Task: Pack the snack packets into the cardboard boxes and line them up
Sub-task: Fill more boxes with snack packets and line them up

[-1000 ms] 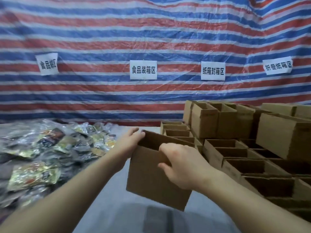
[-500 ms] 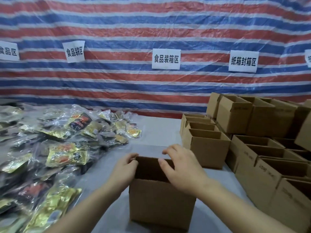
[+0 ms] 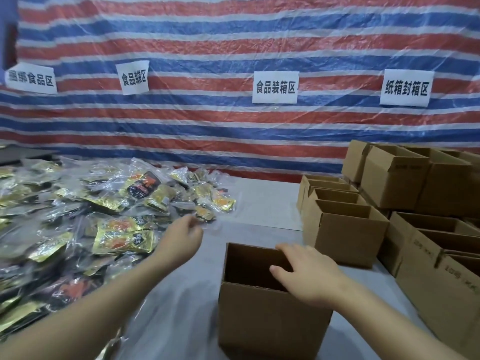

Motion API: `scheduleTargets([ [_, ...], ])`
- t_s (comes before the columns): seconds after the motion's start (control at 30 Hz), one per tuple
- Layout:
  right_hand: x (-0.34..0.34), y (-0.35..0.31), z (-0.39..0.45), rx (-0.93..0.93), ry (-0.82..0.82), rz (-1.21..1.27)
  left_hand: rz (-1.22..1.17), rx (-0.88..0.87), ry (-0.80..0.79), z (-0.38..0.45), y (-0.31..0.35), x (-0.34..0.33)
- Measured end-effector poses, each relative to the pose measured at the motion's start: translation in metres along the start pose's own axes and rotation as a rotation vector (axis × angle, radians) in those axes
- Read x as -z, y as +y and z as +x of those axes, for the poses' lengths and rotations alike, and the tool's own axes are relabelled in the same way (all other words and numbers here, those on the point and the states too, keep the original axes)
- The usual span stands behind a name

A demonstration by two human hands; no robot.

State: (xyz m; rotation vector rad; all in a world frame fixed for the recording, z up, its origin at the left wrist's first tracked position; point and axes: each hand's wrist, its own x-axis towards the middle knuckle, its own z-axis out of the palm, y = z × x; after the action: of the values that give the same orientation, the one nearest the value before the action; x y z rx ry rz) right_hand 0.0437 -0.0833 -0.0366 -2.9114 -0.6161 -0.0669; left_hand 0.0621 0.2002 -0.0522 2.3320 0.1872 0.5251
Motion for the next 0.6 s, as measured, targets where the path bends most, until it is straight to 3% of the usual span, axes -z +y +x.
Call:
scheduleTargets([
  [0.1, -0.002, 0.002, -0.001, -0.008, 0.019, 0.008, 0.428, 0.056, -0.093, 0.048, -0.035, 0.024],
  [0.3, -0.002, 0.002, -0.002, -0.024, 0.017, -0.006, 1.014, 0.243, -0.283, 0.097, -0.094, 0.053],
  [0.43, -0.003, 0.001, 0.0, -0.02, 0.01, 0.001, 1.102, 0.293, -0.287, 0.105, -0.12, 0.064],
  [0.6, -0.004, 0.003, 0.002, -0.021, 0.015, 0.006, 1.003, 0.328, -0.38, 0.102, -0.129, 0.06],
])
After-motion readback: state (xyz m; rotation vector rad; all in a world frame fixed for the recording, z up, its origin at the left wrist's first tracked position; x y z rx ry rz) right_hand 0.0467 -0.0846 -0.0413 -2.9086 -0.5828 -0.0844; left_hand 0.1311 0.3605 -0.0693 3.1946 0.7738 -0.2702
